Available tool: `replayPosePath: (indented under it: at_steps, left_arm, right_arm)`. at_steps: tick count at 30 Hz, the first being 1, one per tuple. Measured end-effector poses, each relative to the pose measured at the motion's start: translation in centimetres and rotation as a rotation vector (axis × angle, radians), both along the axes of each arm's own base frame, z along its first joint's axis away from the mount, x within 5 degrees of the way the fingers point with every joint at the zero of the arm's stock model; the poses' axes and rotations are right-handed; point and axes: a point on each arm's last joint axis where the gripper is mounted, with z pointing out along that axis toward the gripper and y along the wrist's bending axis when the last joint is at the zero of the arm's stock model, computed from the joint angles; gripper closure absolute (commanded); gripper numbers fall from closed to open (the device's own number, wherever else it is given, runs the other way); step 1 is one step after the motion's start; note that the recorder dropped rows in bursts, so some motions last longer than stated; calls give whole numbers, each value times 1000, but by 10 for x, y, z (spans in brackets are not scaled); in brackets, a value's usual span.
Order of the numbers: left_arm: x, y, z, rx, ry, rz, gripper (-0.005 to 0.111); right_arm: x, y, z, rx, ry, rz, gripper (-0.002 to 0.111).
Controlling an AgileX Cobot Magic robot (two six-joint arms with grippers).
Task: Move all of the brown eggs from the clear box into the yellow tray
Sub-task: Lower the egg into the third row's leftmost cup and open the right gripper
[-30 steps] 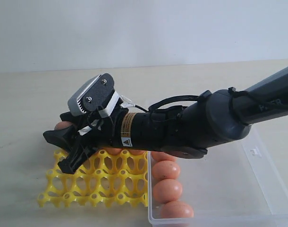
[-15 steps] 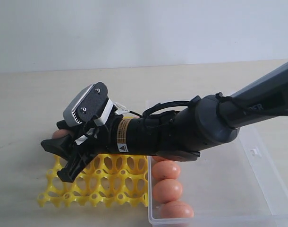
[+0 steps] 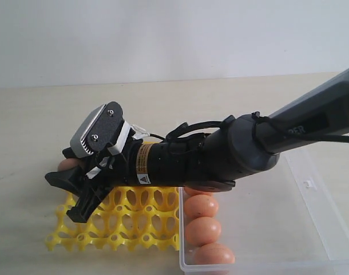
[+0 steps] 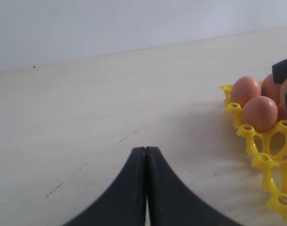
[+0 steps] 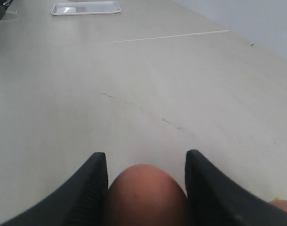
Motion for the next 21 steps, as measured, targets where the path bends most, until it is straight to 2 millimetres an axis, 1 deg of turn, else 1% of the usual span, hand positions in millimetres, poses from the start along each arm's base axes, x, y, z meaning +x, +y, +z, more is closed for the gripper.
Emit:
replayPosePath:
  at_steps: [5, 12, 21]
  left_arm:
    - [0, 0, 0, 0, 0, 0, 107]
    - [0, 0, 0, 0, 0, 0, 107]
    - [0, 0, 0, 0, 0, 0, 107]
  right_arm:
    - [-1, 2, -3, -5, 6, 6, 108]
    - [-2, 6, -14, -19, 18, 18, 108]
    - [0, 9, -17, -22, 12, 28, 108]
